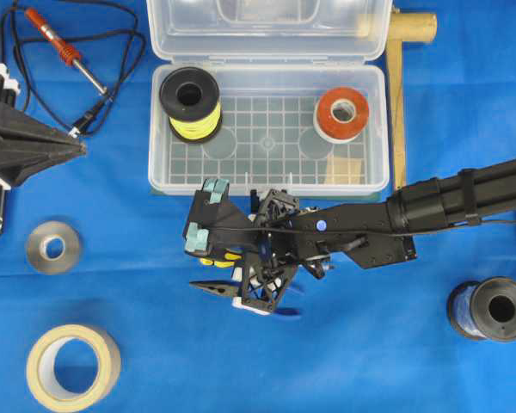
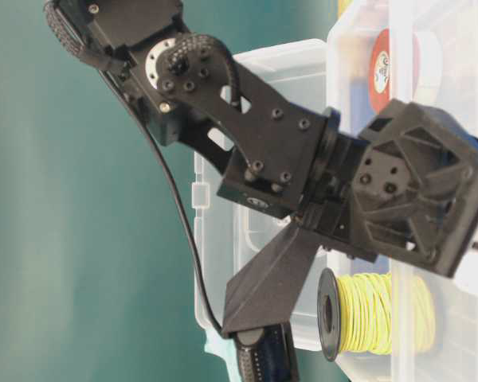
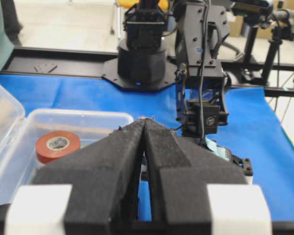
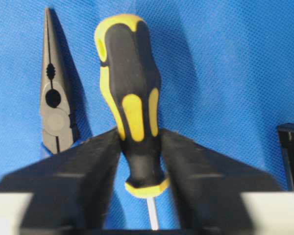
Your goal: Pick the screwdriver from the toolbox among several items.
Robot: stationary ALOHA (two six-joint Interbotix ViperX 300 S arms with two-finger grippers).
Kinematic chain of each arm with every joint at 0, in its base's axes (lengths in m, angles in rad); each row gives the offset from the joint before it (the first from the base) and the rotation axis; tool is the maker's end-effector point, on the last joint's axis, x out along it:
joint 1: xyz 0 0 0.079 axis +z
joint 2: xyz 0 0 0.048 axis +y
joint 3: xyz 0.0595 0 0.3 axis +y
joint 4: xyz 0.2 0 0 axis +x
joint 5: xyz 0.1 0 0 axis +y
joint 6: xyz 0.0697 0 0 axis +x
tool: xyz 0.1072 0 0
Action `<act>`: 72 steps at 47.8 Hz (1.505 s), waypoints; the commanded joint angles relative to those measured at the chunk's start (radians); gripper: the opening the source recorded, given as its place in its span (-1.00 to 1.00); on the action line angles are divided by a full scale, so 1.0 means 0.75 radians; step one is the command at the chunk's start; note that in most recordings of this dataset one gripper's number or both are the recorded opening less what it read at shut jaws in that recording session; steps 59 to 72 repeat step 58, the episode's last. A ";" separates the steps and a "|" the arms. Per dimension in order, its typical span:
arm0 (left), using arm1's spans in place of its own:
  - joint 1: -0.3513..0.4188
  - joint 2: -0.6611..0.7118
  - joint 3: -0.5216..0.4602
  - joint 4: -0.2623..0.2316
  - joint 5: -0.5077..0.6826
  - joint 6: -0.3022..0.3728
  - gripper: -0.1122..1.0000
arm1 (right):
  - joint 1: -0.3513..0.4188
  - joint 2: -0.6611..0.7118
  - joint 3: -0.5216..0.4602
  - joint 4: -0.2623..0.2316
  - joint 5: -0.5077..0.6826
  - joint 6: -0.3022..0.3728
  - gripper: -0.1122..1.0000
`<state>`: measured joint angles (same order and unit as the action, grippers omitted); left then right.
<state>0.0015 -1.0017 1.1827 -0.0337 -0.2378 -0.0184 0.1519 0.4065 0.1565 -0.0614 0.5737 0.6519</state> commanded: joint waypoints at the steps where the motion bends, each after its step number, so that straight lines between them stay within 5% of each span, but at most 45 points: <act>1: 0.002 -0.002 -0.033 -0.002 0.002 0.000 -0.80 | -0.006 -0.047 -0.031 0.000 0.004 -0.010 0.06; 7: 0.000 -0.018 -0.035 -0.002 0.012 0.000 -0.80 | -0.004 -0.143 -0.016 -0.012 0.059 -0.020 0.60; 15: 0.002 -0.031 -0.035 -0.002 0.027 0.000 -0.80 | 0.008 -0.352 0.025 -0.072 0.166 -0.020 0.35; 30: 0.002 -0.033 -0.035 -0.002 0.055 0.000 -0.80 | 0.061 -0.873 0.331 -0.315 0.207 0.002 0.37; 58: -0.008 -0.033 -0.033 -0.002 0.063 0.000 -0.80 | 0.055 -1.644 1.070 -0.485 -0.196 0.016 0.37; 72: -0.008 -0.033 -0.033 -0.002 0.063 0.000 -0.80 | 0.055 -1.644 1.070 -0.485 -0.196 0.016 0.37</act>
